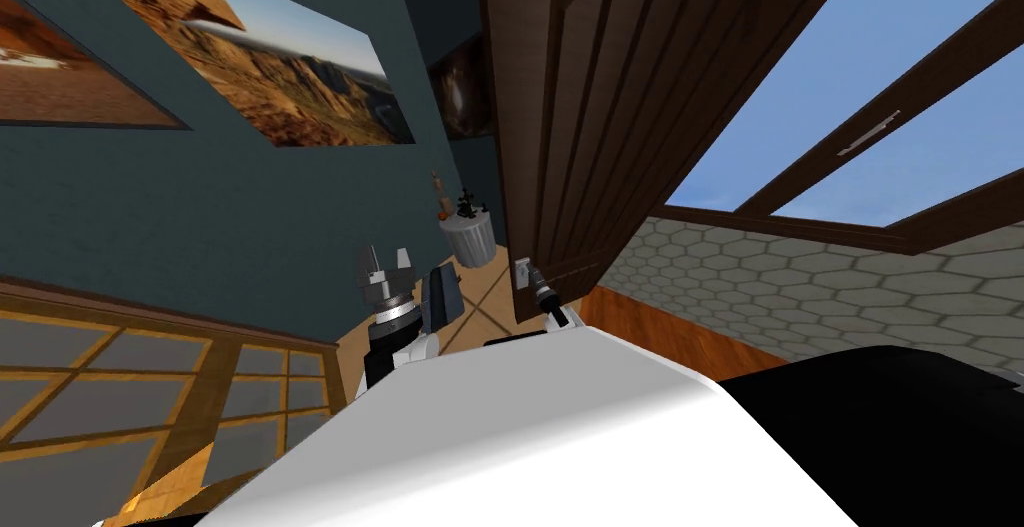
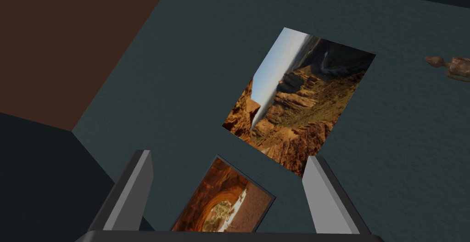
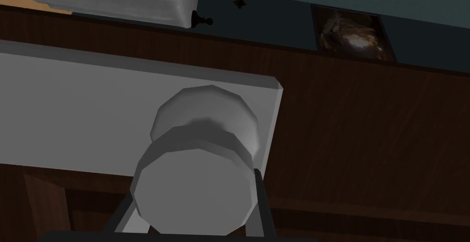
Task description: Push the door open
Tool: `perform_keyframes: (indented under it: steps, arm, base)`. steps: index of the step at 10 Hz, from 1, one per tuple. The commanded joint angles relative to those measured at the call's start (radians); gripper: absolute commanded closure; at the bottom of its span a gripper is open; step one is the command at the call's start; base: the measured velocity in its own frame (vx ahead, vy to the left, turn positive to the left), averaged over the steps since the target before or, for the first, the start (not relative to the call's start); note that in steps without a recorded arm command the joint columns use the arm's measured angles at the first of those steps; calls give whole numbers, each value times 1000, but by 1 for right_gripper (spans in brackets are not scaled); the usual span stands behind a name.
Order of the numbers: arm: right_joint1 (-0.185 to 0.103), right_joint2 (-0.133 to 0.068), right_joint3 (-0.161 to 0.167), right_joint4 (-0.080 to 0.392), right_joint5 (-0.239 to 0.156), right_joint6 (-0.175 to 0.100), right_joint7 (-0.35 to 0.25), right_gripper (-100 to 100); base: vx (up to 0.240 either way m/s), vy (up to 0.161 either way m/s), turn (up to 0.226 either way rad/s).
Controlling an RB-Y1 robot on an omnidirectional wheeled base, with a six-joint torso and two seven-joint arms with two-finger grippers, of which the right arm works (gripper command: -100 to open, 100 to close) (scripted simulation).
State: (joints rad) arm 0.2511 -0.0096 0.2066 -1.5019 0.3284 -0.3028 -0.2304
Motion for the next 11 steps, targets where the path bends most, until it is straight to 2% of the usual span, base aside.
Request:
perform_keyframes:
  steps: [1,3,4,7,8,10,11]
  arm:
    - [-4,-12,-33,-5,-10,9,1,100]
    - [-11,-14,-66,-2,-22,11,5,100]
    - [-9,-28,-52,0,-19,4,-3,-100]
    - [11,-32,-41,-21,-18,4,-13,-100]
    - [18,-28,-37,-29,-18,4,-17,-100]
    - [36,-4,-28,-48,-18,5,-27,-100]
    - [29,-11,-31,-41,-18,5,-22,-100]
  base:
    - [215,152,-146]
    - [176,158,-133]
    - [-64,60,-49]
    - [-221,25,-10]
    - [-259,-5,-29]
    - [-265,-1,-22]
    - [-122,2,-7]
